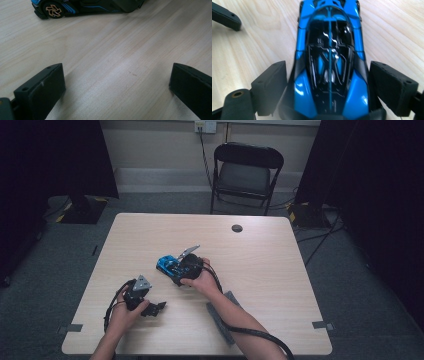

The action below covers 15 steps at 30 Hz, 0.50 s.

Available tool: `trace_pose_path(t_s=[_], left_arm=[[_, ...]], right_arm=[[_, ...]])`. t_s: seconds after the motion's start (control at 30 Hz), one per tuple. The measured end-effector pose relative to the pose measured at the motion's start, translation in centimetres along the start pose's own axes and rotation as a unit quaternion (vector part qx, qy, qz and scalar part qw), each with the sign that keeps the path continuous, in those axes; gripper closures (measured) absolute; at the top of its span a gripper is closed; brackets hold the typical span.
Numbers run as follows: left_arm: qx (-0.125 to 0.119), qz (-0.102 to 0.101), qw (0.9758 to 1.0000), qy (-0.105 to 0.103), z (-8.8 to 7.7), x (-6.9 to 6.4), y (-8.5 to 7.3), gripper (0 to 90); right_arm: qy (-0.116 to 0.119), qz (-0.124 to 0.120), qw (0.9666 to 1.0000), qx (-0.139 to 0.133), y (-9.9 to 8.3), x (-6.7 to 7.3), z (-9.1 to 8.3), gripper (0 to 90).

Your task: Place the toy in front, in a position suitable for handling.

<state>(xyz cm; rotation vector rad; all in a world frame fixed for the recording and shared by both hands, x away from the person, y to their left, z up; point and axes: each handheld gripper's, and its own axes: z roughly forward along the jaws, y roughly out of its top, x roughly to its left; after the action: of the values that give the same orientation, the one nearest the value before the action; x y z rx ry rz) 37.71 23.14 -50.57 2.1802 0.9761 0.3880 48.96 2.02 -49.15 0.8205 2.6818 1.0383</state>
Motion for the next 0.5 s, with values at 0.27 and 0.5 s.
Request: trace_pose_path(t_s=[0.27,0.5], left_arm=[[0.0,0.0,1.0,0.0,0.0,0.0,0.0,0.0],[0.0,0.0,1.0,0.0,0.0,0.0,0.0,0.0]], right_arm=[[-0.001,0.002,1.0,0.001,-0.52,0.02,-0.02,15.5],[-0.012,-0.012,0.9999,0.002,-0.75,0.07,0.01,16.8]])
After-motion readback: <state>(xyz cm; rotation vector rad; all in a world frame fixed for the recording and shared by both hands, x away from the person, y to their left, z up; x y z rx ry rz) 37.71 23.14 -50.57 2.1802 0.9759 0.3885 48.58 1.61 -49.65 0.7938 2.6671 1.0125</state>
